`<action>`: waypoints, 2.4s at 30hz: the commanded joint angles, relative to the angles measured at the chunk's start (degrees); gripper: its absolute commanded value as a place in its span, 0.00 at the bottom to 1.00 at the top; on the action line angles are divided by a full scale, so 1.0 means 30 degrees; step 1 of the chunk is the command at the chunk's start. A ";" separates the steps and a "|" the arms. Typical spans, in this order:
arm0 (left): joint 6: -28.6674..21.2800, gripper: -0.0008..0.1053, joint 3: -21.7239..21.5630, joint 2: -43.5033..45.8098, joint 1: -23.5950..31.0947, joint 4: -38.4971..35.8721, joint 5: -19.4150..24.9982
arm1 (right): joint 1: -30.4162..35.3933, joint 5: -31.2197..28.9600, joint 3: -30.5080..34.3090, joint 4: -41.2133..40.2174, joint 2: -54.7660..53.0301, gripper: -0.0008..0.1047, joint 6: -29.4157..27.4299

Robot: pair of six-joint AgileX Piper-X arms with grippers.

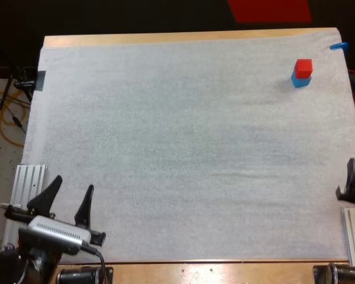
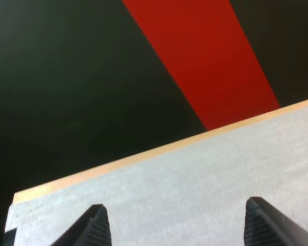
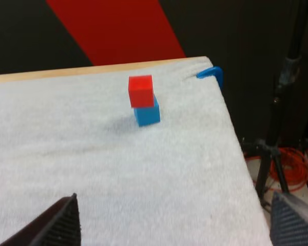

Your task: Stack red cube on blue cube

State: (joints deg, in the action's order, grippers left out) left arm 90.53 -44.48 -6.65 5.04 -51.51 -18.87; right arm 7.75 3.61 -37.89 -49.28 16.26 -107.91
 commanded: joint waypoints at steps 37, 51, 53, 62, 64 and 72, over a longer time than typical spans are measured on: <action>0.0580 0.53 0.3800 0.5119 -0.0219 -0.1491 -0.0214 | -0.1368 0.3182 0.2550 -0.2835 -0.6412 0.70 -0.0517; 0.0727 0.53 0.5492 0.5119 -0.0219 -0.1273 -0.0437 | -0.1368 0.3182 0.2742 -0.2970 -0.6412 0.70 -0.0452; 0.0727 0.53 0.5492 0.5119 -0.0219 -0.1273 -0.0437 | -0.1368 0.3182 0.2742 -0.2970 -0.6412 0.70 -0.0452; 0.0727 0.53 0.5492 0.5119 -0.0219 -0.1273 -0.0437 | -0.1368 0.3182 0.2742 -0.2926 -0.6412 0.70 -0.0452; 0.0727 0.53 0.5492 0.5119 -0.0219 -0.1273 -0.0437 | -0.1368 0.3182 0.2742 -0.2919 -0.6412 0.70 -0.0452; 0.0727 0.53 0.5492 0.5119 -0.0219 -0.1273 -0.0437 | -0.1368 0.3182 0.2751 -0.2919 -0.6412 0.70 -0.0408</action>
State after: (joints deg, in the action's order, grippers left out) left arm 91.96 -27.79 0.71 4.70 -56.27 -19.74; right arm 3.67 12.38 -29.43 -58.12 -0.51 -109.13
